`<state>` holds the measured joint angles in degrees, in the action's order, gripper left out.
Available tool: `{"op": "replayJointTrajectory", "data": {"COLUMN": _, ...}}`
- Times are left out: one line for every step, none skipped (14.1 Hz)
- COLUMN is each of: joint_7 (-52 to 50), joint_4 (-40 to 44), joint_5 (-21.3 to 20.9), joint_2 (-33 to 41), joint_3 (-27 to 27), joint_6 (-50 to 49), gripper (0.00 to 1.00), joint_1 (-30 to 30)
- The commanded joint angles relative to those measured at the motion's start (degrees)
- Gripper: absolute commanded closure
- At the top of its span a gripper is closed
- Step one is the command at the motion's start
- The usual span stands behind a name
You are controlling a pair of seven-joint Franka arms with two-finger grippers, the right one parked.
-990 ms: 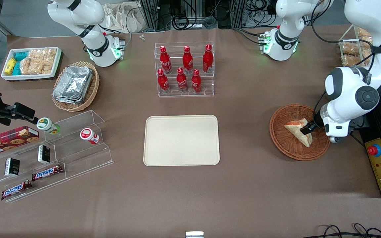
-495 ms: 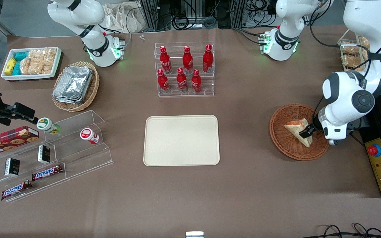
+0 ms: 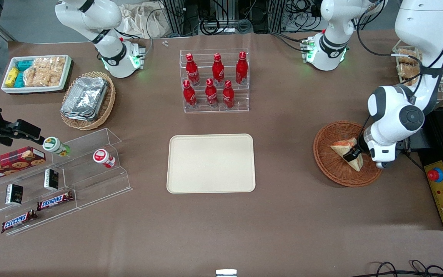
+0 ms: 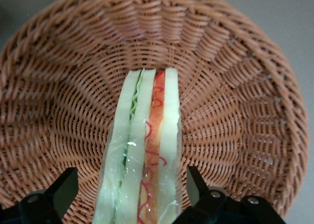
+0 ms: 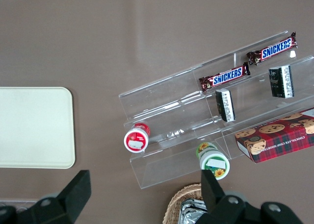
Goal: Place sandwich from basket to tray
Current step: 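Close the left gripper on the sandwich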
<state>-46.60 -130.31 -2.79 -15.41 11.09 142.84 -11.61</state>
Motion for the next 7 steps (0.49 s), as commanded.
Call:
{"op": "replayJointTrajectory", "data": {"joint_7": -2.71, "joint_4": -1.96, "joint_5": -1.34, "joint_2": 0.56, "joint_3": -0.02, "joint_6": 2.71, "gripper": 0.08, "joint_1": 0.54}}
{"op": "replayJointTrajectory", "data": {"joint_7": -2.18, "joint_4": -1.88, "joint_5": -1.43, "joint_2": 0.73, "joint_3": -0.02, "joint_6": 2.62, "gripper": 0.4, "joint_1": 0.54}}
{"op": "replayJointTrajectory", "data": {"joint_7": -1.74, "joint_4": -1.61, "joint_5": -1.43, "joint_2": 0.91, "joint_3": -0.02, "joint_6": 2.45, "gripper": 0.67, "joint_1": 0.54}}
{"op": "replayJointTrajectory", "data": {"joint_7": -1.65, "joint_4": -1.35, "joint_5": -1.51, "joint_2": 1.08, "joint_3": 0.07, "joint_6": 2.27, "gripper": 0.73, "joint_1": 0.54}}
{"op": "replayJointTrajectory", "data": {"joint_7": -1.65, "joint_4": -1.26, "joint_5": -1.52, "joint_2": 1.34, "joint_3": 0.07, "joint_6": 2.01, "gripper": 0.82, "joint_1": 0.54}}
{"op": "replayJointTrajectory", "data": {"joint_7": -1.65, "joint_4": -1.09, "joint_5": -1.52, "joint_2": 1.78, "joint_3": 0.16, "joint_6": 1.57, "gripper": 0.89, "joint_1": 0.54}}
{"op": "replayJointTrajectory", "data": {"joint_7": -1.65, "joint_4": -1.0, "joint_5": -1.43, "joint_2": 2.48, "joint_3": 0.24, "joint_6": 0.7, "gripper": 0.91, "joint_1": 0.54}}
